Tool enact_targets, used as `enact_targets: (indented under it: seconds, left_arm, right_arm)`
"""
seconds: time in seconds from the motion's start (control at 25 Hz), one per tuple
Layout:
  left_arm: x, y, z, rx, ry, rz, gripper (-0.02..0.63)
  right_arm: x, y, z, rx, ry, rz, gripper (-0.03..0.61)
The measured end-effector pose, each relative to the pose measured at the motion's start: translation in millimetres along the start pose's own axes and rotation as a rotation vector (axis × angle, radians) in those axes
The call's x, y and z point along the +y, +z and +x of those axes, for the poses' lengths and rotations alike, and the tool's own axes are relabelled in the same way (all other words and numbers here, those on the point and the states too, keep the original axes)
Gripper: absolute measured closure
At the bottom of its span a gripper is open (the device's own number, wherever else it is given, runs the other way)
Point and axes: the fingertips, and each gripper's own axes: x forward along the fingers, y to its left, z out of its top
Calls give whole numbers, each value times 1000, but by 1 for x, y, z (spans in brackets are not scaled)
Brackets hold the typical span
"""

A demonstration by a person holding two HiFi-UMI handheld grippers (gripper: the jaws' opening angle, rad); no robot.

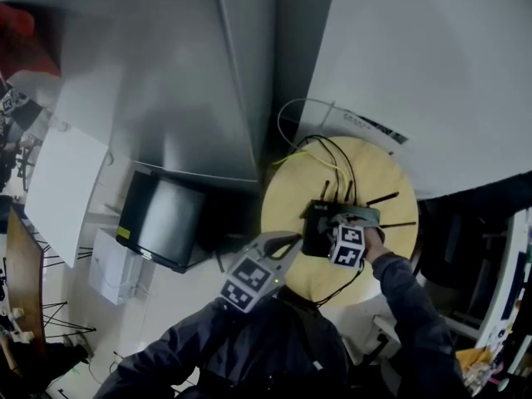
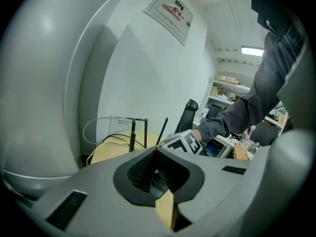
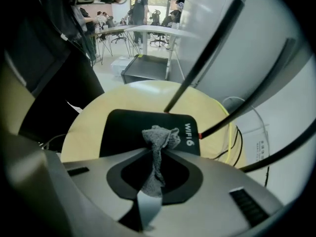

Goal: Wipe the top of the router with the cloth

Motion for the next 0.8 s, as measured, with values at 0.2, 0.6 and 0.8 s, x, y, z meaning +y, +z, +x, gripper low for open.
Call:
enact_targets:
  seconds: [0.2, 0.6, 0.8]
  left_arm:
    - [-10, -1, 6, 4, -32, 16, 612]
    - [-29, -6, 7, 16, -68, 35, 612]
    - [-26, -6, 5, 15, -59, 34, 612]
  right_arm:
    - [51, 7, -5, -26, 43, -2, 506]
    - [83, 3, -16, -83, 52, 85, 507]
    - [30, -22, -26, -67, -45, 130, 506]
